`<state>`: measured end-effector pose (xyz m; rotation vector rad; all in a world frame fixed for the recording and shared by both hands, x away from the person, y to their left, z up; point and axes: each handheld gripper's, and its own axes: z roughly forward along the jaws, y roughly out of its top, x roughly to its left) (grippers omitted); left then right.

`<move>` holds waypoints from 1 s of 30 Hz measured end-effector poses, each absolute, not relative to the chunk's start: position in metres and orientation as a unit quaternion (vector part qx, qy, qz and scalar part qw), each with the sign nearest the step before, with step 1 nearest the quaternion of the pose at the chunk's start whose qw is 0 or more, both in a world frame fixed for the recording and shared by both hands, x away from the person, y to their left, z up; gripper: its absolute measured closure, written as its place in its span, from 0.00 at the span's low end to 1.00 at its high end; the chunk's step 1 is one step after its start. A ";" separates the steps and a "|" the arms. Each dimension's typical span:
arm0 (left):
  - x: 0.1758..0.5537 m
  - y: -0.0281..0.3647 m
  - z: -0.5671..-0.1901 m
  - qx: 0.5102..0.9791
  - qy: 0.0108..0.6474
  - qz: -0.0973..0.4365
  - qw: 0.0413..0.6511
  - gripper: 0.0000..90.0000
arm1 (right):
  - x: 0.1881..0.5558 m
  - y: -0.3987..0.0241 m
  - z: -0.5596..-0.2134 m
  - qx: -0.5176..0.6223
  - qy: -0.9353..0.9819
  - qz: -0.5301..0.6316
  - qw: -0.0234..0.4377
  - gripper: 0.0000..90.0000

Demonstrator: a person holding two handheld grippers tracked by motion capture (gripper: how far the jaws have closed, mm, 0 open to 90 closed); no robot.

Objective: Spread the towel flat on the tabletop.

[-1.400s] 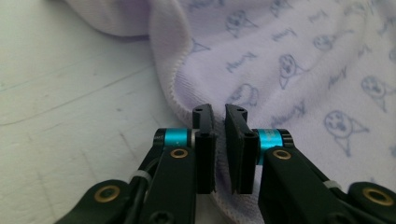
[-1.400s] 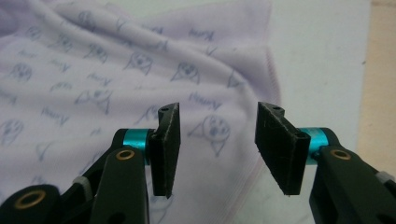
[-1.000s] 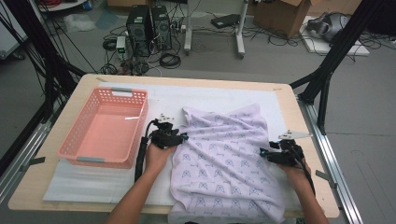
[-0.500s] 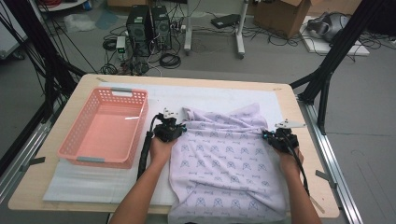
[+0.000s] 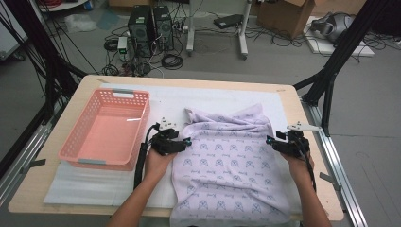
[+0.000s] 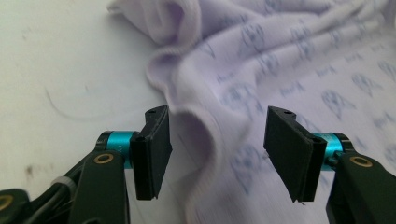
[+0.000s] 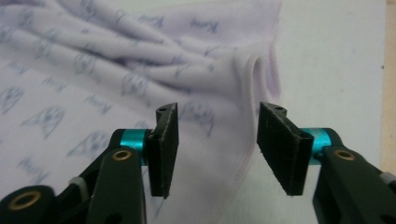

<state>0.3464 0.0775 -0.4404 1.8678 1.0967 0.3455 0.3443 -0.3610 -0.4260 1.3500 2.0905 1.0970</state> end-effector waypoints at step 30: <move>0.350 0.085 -0.439 0.738 0.473 0.135 0.463 0.60 | 0.322 -0.354 -0.446 0.497 0.743 0.376 0.243 0.67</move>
